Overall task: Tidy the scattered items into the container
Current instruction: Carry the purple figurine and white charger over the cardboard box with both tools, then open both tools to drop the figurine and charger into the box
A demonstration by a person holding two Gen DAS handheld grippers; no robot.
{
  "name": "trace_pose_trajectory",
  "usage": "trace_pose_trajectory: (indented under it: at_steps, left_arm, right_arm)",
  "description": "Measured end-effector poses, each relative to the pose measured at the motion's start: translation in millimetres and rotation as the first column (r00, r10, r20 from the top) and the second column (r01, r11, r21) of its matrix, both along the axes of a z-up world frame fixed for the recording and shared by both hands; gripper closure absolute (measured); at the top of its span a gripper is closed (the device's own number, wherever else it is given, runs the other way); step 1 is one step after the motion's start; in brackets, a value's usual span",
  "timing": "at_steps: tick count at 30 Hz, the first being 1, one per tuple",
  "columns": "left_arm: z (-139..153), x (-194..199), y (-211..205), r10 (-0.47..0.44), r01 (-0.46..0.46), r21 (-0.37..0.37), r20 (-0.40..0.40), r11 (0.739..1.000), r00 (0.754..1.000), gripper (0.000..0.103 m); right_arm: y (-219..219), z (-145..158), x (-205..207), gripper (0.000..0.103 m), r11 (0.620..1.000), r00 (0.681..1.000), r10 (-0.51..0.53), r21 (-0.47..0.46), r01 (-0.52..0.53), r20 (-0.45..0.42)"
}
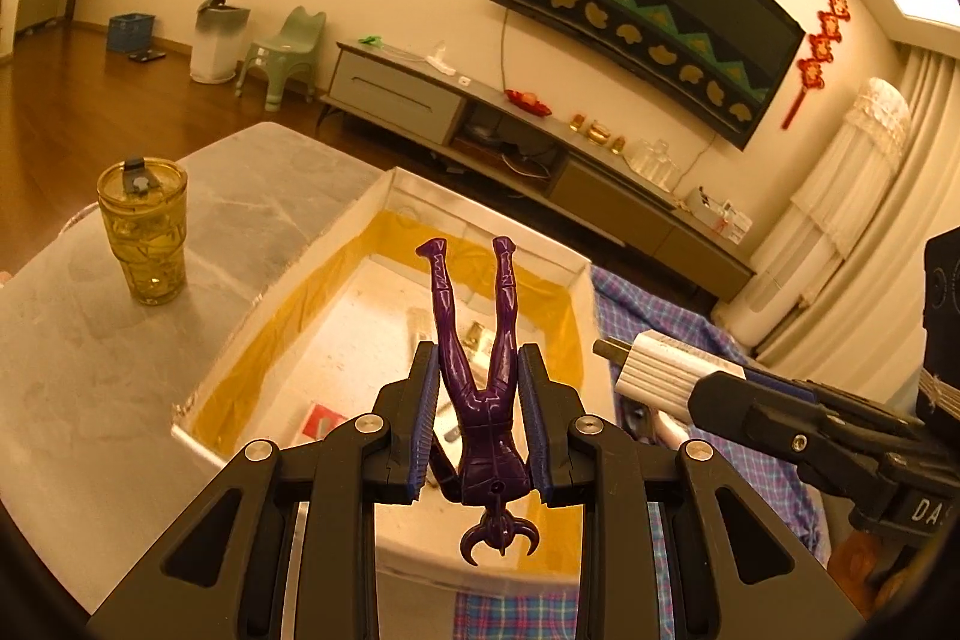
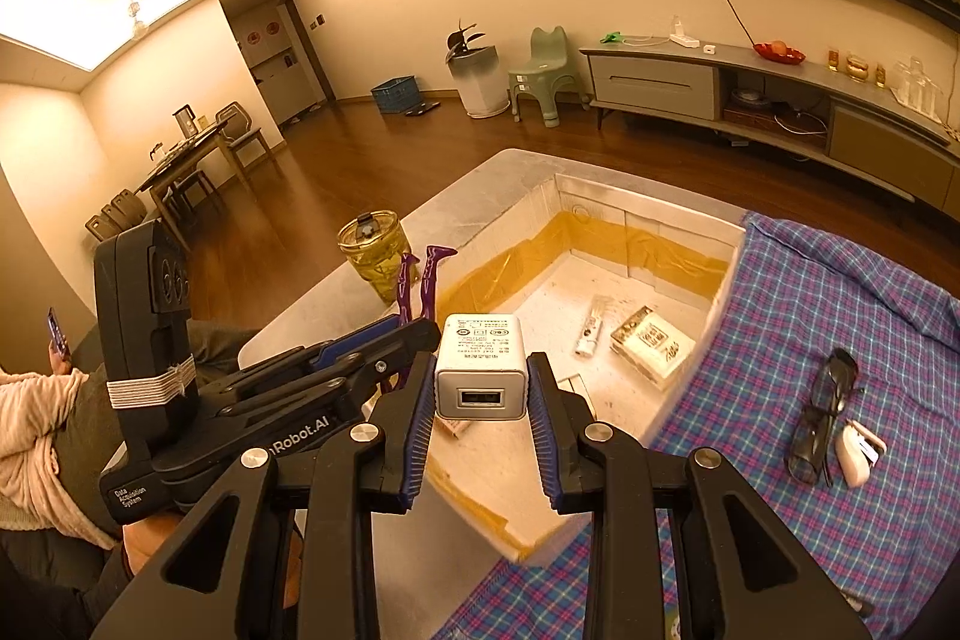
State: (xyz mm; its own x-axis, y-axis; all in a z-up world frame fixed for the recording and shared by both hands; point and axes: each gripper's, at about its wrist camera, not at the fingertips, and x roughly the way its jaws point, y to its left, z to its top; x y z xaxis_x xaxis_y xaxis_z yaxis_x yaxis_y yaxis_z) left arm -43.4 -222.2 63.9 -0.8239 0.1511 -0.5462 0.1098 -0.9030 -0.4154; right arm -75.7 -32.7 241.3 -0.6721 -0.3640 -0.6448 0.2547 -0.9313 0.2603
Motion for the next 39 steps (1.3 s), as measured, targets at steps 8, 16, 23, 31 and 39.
trace_pose_trajectory:
  at_steps: [8, 16, 23, 31, 39]
  left_arm:
    - [-5.2, -28.6, -13.1, 0.034, -0.036, 0.024, 0.05, 0.999, 0.998, 0.076]
    - [-12.0, -62.3, -19.4, 0.056, -0.063, 0.054, 0.118, 0.997, 0.991, 0.076]
    - [-32.6, -103.0, -27.6, 0.074, -0.11, 0.154, 0.225, 0.982, 0.972, 0.076]
    - [-54.7, -128.3, -35.4, 0.06, -0.119, 0.189, 0.292, 0.975, 0.955, 0.076]
    - [-56.6, -144.3, -34.3, 0.053, -0.081, 0.078, 0.312, 0.994, 0.948, 0.076]
  right_arm:
    - [-1.1, -2.3, -31.4, 0.072, 1.0, 0.999, -0.005, 0.006, 0.005, 0.032]
    - [-2.1, -7.5, -65.4, 0.072, 0.999, 0.998, -0.02, 0.028, 0.018, 0.066]
    - [-0.3, -12.2, -101.9, 0.072, 0.998, 0.993, -0.05, 0.036, 0.046, 0.107]
    - [7.8, -29.2, -144.3, 0.072, 0.995, 0.979, -0.098, 0.05, 0.091, 0.181]
    - [9.2, -58.6, -184.8, 0.072, 0.99, 0.953, -0.138, 0.048, 0.13, 0.271]
